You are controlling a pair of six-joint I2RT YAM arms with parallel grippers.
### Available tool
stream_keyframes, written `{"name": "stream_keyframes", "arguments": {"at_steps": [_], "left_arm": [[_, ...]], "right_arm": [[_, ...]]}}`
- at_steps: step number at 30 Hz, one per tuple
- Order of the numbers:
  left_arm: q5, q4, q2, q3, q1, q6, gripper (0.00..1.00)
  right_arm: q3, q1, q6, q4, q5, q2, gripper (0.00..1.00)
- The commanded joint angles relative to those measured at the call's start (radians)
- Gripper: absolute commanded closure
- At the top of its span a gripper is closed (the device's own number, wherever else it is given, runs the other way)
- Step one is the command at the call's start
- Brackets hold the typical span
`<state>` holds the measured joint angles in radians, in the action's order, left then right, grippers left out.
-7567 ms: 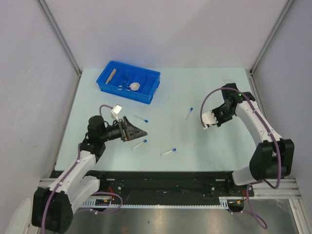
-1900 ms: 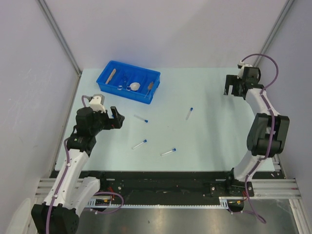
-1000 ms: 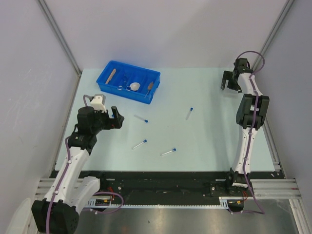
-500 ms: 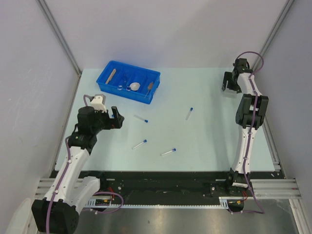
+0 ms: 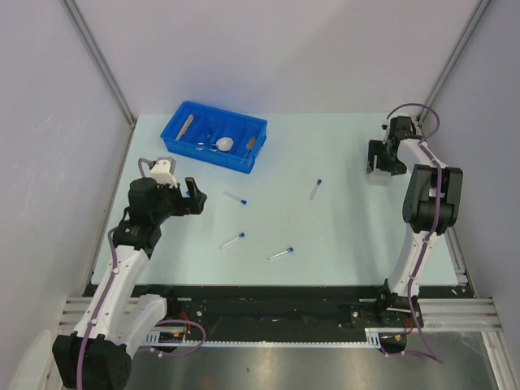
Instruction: Organize the chemistry lab equipment
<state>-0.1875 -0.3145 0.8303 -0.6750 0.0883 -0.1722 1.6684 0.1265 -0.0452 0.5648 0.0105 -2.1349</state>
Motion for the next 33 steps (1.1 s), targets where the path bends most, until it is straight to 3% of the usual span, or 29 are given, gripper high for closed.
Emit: {"name": "stream_keyframes", "arguments": {"at_steps": [1, 12, 17, 28, 33], "left_arm": [[-0.013, 0.018, -0.036, 0.000, -0.007, 0.042, 0.00], [-0.064, 0.032, -0.060, 0.006, -0.007, 0.040, 0.00], [-0.089, 0.038, -0.066, 0.009, -0.005, 0.039, 0.00], [-0.164, 0.058, -0.082, 0.018, -0.002, 0.045, 0.00], [-0.173, 0.060, -0.080, 0.020, 0.004, 0.048, 0.00]], "right_arm": [[-0.220, -0.037, -0.084, -0.082, -0.053, 0.245, 0.55], [-0.535, -0.077, -0.260, 0.036, -0.205, 0.559, 0.57], [-0.671, -0.208, -0.358, 0.035, -0.192, 0.704, 0.56], [-0.838, -0.468, -0.545, 0.009, -0.106, 0.753, 0.52], [-0.843, -0.524, -0.715, 0.052, -0.224, 0.748, 0.47]]}}
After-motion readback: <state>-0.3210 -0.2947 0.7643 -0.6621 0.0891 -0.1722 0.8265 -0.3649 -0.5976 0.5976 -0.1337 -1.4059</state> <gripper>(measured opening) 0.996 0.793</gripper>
